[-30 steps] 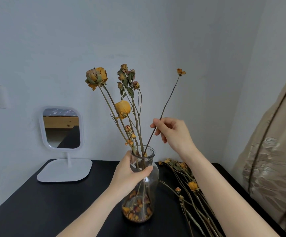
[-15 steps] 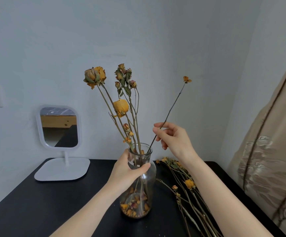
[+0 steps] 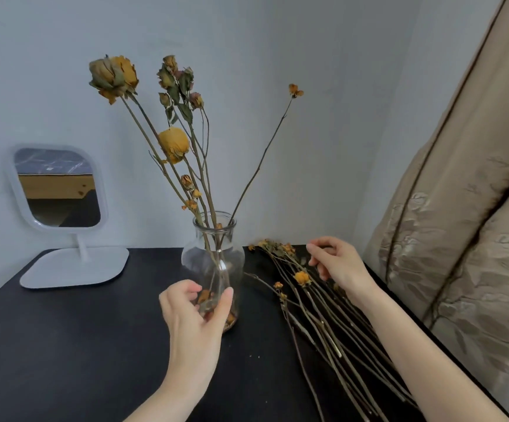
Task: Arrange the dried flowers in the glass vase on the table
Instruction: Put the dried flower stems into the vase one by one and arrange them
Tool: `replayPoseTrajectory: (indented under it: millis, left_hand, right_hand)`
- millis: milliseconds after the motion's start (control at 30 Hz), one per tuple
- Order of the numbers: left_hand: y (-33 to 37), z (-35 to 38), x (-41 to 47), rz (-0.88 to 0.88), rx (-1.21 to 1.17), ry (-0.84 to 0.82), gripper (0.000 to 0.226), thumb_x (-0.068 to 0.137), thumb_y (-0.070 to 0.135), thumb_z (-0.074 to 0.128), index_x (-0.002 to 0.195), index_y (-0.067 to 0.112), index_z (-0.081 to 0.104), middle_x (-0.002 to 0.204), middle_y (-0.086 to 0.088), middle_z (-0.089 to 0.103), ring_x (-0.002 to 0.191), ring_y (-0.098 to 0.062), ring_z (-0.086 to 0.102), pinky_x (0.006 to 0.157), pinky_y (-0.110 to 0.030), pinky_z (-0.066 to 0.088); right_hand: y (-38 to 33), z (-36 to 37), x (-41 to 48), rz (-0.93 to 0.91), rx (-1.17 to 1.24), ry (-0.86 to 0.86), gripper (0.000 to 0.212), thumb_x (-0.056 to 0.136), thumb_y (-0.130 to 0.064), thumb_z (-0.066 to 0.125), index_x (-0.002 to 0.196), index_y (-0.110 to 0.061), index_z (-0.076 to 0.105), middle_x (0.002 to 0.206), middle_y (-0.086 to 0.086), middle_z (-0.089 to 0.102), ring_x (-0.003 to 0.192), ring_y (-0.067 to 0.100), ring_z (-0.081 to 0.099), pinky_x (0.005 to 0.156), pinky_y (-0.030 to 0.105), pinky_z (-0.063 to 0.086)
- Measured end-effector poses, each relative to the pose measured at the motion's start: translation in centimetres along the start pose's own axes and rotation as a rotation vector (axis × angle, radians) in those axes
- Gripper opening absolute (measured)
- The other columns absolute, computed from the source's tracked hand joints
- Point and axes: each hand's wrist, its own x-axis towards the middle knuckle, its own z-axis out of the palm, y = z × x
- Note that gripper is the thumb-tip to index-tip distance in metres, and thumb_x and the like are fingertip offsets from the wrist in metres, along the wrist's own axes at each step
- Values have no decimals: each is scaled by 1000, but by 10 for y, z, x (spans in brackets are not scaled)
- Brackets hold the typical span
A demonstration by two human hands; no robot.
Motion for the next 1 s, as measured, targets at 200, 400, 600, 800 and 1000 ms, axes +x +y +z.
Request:
replayPoseTrajectory:
  millis: [200, 400, 600, 800, 1000]
  left_hand:
    - [-5, 40, -30, 101, 111, -362, 15, 84, 25, 64, 76, 29, 53, 68, 7, 49, 64, -4, 46, 63, -18, 42]
    - [1, 93, -9, 55, 309, -482, 5, 88, 32, 58, 87, 29, 62, 55, 9, 48, 56, -4, 48, 67, -28, 49]
    - [11, 138, 10, 59, 558, -491, 21, 89, 37, 56, 84, 23, 71, 82, 6, 67, 80, -16, 65, 70, -31, 52]
    - [4, 158, 10, -49, 757, -469, 28, 84, 43, 63, 67, 21, 63, 75, 4, 64, 73, -17, 64, 61, -29, 48]
    - [-2, 159, 16, -98, 793, -475, 36, 80, 45, 65, 55, 21, 55, 110, 3, 67, 65, -13, 56, 49, -25, 38]
  right_hand:
    - [46, -19, -4, 143, -376, -93, 1, 88, -19, 62, 89, -19, 61, 64, 0, 65, 39, 2, 49, 42, 16, 39]
    - [69, -42, 0, 188, -579, -48, 7, 87, -23, 62, 92, -18, 62, 64, -4, 64, 60, 4, 58, 53, 17, 38]
    - [81, -52, 6, 247, -677, -91, 21, 83, -33, 67, 96, -18, 62, 74, -4, 61, 72, 8, 59, 65, 22, 43]
    - [85, -48, 6, 241, -715, -172, 17, 79, -36, 71, 76, -21, 63, 74, -6, 59, 77, 10, 58, 69, 25, 45]
    - [82, -48, 5, 212, -701, -177, 16, 85, -31, 65, 87, -15, 68, 72, -6, 57, 77, 12, 58, 74, 26, 48]
